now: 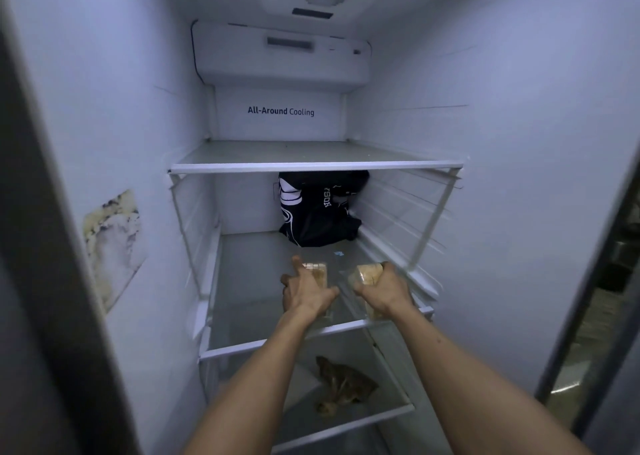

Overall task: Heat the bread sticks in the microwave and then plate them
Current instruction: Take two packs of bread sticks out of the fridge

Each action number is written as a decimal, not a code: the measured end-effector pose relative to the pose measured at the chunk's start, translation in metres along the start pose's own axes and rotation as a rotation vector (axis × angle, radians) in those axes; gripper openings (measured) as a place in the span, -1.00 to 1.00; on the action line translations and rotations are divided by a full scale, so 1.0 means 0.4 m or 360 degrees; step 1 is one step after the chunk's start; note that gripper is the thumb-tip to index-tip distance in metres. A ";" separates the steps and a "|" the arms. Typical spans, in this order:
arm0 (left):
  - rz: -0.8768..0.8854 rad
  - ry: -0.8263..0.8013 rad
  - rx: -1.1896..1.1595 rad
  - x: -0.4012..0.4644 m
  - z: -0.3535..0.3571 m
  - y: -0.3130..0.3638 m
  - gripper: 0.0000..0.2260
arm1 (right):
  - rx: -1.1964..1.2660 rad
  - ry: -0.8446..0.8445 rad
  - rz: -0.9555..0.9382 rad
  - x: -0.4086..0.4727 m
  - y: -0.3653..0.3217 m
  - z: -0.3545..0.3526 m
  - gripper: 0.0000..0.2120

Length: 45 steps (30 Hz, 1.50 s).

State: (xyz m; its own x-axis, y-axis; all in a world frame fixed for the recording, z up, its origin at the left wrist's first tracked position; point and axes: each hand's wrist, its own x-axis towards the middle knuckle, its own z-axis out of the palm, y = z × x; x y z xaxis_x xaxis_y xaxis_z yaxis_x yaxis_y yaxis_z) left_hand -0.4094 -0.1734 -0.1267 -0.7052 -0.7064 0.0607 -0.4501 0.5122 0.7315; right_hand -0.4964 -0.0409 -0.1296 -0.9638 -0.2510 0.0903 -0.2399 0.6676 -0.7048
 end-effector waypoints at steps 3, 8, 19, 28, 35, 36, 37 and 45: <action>0.0060 0.0035 -0.0049 -0.068 -0.028 -0.004 -0.11 | 0.0042 0.0058 0.0009 -0.076 0.007 -0.028 -0.30; 0.0159 -0.0031 -0.0093 -0.206 -0.082 -0.018 -0.19 | 0.0098 0.0185 0.0017 -0.232 0.010 -0.079 -0.23; 0.0235 -0.0250 -0.0266 -0.523 -0.123 -0.143 0.05 | 0.0150 0.0267 0.0118 -0.651 0.068 -0.119 -0.26; 0.0197 -0.0372 -0.0267 -0.753 -0.122 -0.216 -0.01 | 0.0205 0.0283 0.0178 -0.909 0.147 -0.179 -0.36; 0.0265 -0.0409 -0.0328 -0.947 -0.098 -0.251 -0.07 | 0.0280 0.0271 0.0149 -1.132 0.241 -0.255 -0.53; 0.0266 -0.0419 -0.0350 -0.989 -0.087 -0.253 -0.07 | 0.0297 0.0273 0.0168 -1.174 0.266 -0.274 -0.52; 0.0259 -0.0436 -0.0364 -1.025 -0.080 -0.254 -0.09 | 0.0318 0.0271 0.0183 -1.204 0.289 -0.288 -0.49; 0.0303 -0.0761 -0.0322 -1.404 0.017 -0.269 -0.11 | 0.0254 0.0312 0.0325 -1.514 0.521 -0.425 -0.42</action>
State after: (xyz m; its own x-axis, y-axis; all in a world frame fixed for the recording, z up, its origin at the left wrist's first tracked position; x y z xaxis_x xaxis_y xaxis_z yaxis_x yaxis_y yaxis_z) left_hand 0.0313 0.1714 -0.2439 -0.9553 -0.2857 -0.0761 -0.2094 0.4720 0.8563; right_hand 0.0173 0.3694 -0.2116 -0.9979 0.0269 0.0585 -0.0329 0.5683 -0.8222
